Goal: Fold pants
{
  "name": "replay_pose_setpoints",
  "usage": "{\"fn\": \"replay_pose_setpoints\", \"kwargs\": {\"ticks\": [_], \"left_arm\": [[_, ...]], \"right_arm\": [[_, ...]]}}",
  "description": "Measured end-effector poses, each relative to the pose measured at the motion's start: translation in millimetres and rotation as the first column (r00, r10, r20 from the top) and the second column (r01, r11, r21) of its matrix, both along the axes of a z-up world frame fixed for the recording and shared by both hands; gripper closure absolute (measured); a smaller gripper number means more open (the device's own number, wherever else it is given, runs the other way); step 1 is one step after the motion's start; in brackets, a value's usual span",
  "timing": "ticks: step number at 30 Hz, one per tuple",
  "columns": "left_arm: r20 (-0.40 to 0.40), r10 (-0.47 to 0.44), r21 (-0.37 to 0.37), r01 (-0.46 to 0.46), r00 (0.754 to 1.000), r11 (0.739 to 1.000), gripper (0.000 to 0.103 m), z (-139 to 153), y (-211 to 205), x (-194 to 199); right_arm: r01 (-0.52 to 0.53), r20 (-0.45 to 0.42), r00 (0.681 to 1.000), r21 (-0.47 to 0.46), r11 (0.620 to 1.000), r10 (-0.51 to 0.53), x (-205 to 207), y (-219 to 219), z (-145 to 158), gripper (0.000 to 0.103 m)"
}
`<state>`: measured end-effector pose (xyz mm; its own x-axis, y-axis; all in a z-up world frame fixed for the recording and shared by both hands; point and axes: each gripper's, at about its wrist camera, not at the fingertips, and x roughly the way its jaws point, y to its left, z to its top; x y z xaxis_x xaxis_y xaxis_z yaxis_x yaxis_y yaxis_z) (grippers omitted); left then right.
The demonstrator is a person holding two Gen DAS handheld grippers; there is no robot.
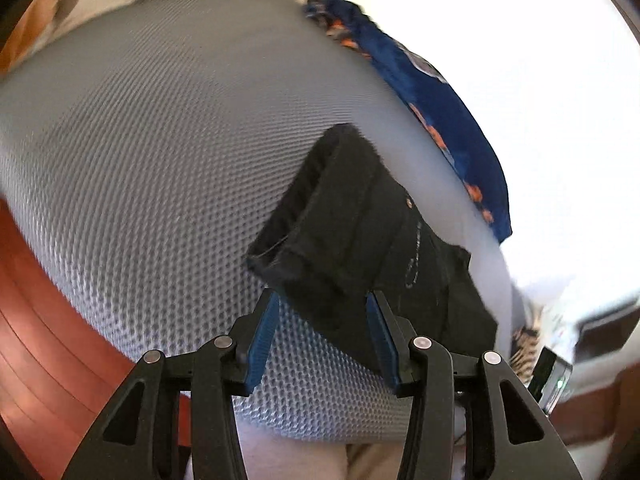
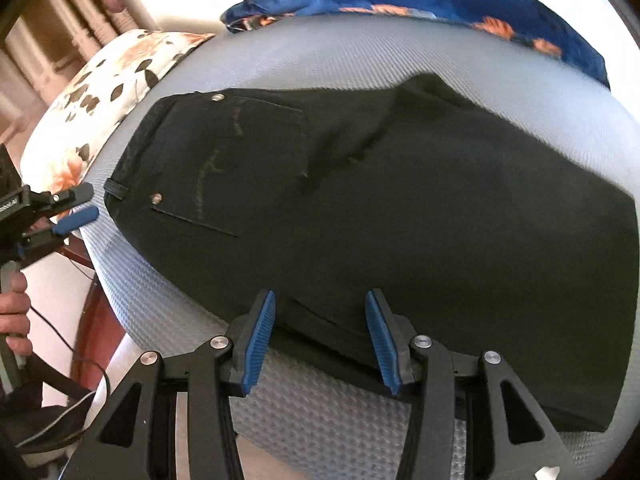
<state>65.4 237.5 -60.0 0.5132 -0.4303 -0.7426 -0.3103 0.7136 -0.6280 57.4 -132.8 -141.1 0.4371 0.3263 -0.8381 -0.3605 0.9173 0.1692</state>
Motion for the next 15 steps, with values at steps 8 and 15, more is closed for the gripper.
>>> {"fn": "replay_pose_setpoints", "kwargs": {"ticks": [8, 15], "left_arm": [[-0.059, 0.075, -0.244, -0.087, 0.995, 0.966, 0.049, -36, 5, -3], [-0.067, 0.119, -0.267, -0.133, 0.991, 0.954, 0.049, -54, 7, 1]], "right_arm": [[0.079, -0.005, 0.997, 0.063, 0.995, -0.079, 7, -15, 10, 0.052], [0.167, -0.033, 0.986, 0.081, 0.983, -0.165, 12, -38, 2, 0.052]]}}
